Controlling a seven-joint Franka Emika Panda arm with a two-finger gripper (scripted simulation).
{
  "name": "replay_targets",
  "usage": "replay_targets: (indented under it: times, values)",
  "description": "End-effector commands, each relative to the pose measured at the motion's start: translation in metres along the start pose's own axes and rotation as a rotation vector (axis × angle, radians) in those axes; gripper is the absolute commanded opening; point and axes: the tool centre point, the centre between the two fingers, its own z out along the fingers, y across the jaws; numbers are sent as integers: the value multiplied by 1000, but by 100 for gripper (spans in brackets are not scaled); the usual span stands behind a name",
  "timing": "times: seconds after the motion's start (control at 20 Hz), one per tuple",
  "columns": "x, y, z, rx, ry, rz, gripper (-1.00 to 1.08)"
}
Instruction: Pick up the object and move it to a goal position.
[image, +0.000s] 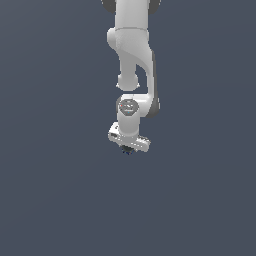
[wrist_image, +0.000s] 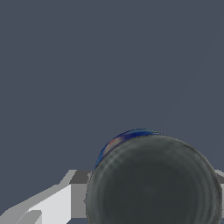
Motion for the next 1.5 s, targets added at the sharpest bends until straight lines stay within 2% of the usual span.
replay_targets:
  times: [0.0, 0.4, 1.05, 1.25, 1.45]
  values:
    - [0, 1, 1, -1, 0, 1, -100]
    - [-2, 16, -6, 0, 0, 0, -100]
    - [-16, 111, -45, 0, 0, 1, -100]
    - [-17, 127, -52, 0, 0, 1, -100]
    - [-17, 130, -53, 0, 0, 2, -100]
